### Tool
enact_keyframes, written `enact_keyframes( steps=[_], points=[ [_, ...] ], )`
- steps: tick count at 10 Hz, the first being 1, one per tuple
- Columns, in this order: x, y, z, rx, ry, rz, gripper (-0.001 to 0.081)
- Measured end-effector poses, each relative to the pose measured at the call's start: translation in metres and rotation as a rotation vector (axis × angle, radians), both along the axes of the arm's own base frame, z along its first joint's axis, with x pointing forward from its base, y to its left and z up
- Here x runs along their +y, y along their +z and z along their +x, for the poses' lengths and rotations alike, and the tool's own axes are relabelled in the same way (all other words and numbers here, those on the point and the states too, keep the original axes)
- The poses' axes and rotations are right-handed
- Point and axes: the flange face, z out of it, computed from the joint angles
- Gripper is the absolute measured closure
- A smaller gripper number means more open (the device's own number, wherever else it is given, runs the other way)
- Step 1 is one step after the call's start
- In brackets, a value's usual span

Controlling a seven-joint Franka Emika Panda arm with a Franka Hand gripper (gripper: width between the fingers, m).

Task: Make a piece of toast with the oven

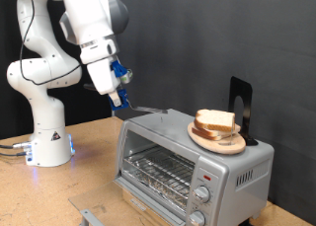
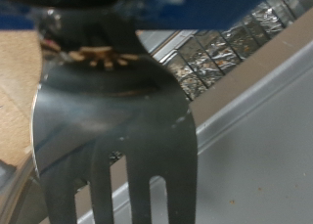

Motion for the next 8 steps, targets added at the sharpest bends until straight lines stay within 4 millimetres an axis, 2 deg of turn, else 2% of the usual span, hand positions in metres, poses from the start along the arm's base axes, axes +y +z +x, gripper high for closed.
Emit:
enact_keyframes(
  steps=[3,8],
  points=[
    [0.003,0.007,0.032,0.029,-0.022,0.014,0.0406],
    [0.016,0.004,0.059,0.070,-0.058,0.014,0.0406]
  ],
)
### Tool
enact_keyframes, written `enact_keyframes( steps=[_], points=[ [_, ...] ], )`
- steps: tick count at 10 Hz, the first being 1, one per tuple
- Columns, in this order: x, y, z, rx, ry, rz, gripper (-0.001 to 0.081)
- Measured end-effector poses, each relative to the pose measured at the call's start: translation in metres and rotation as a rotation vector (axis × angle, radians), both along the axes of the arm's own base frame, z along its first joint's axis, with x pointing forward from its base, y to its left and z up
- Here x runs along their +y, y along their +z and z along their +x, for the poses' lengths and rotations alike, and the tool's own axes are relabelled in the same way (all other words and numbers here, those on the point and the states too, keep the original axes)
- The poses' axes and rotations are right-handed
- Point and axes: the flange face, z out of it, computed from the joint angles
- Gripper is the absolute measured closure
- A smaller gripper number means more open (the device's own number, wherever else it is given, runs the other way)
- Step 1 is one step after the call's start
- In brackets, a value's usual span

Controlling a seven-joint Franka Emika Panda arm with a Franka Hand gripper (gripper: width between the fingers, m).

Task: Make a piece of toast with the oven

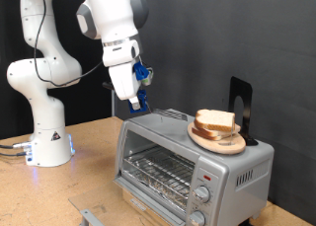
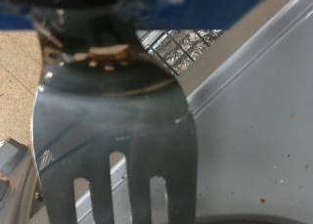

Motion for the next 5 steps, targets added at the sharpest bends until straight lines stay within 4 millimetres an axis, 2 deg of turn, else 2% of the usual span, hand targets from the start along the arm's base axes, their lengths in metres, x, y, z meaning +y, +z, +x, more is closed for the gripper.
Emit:
enact_keyframes(
  steps=[5],
  points=[
    [0.0064,-0.0090,0.0119,0.021,-0.002,0.003,0.0406]
  ],
)
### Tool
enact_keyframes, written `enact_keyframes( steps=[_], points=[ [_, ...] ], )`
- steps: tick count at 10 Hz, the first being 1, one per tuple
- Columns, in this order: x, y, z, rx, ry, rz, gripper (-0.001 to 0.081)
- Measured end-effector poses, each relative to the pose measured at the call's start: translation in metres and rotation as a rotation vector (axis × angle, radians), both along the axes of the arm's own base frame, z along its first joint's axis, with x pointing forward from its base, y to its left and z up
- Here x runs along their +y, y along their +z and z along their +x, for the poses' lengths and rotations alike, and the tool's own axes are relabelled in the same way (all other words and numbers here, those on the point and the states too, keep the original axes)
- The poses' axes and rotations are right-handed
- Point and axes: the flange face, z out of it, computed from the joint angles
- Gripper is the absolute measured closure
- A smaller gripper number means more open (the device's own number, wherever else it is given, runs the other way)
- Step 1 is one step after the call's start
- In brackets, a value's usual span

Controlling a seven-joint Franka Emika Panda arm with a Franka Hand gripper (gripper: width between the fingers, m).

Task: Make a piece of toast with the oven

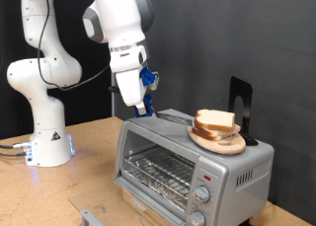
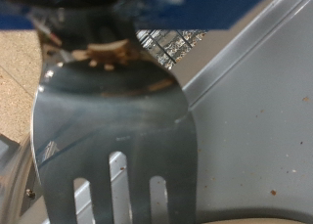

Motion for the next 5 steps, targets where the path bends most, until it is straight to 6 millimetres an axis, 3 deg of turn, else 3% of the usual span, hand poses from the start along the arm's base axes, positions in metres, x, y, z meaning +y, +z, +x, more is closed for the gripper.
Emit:
enact_keyframes(
  steps=[5],
  points=[
    [0.0004,-0.0015,0.0076,-0.004,-0.011,0.002,0.0406]
  ],
)
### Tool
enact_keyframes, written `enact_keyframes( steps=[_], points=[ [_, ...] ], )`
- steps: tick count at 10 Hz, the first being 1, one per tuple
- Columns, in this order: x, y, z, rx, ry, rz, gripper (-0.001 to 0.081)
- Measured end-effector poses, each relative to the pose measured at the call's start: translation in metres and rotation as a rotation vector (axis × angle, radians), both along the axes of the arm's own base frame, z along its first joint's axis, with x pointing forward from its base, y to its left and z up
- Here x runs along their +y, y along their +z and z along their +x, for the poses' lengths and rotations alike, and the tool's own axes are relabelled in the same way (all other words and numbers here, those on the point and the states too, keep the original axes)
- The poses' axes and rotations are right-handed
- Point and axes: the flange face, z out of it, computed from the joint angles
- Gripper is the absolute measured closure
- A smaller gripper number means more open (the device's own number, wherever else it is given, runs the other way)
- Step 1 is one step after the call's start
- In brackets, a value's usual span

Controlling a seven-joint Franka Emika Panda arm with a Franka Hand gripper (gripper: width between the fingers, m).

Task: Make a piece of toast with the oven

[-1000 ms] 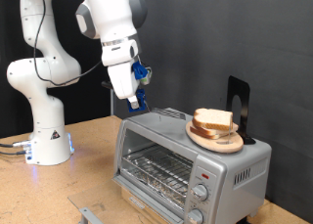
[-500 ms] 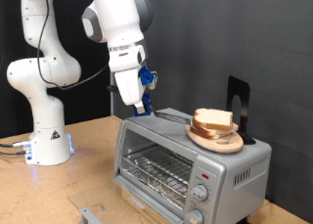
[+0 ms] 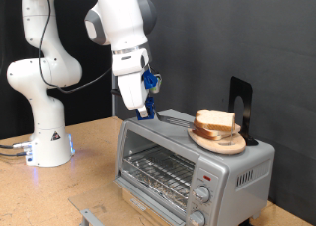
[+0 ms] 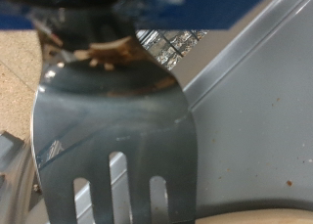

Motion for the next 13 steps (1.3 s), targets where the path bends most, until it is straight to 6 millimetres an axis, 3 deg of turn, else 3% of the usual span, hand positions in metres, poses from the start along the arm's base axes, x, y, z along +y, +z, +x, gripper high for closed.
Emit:
enact_keyframes(
  steps=[5,13],
  points=[
    [0.001,0.013,-0.001,-0.038,0.012,0.004,0.0406],
    [0.019,0.006,0.005,-0.011,0.013,0.001,0.0406]
  ],
)
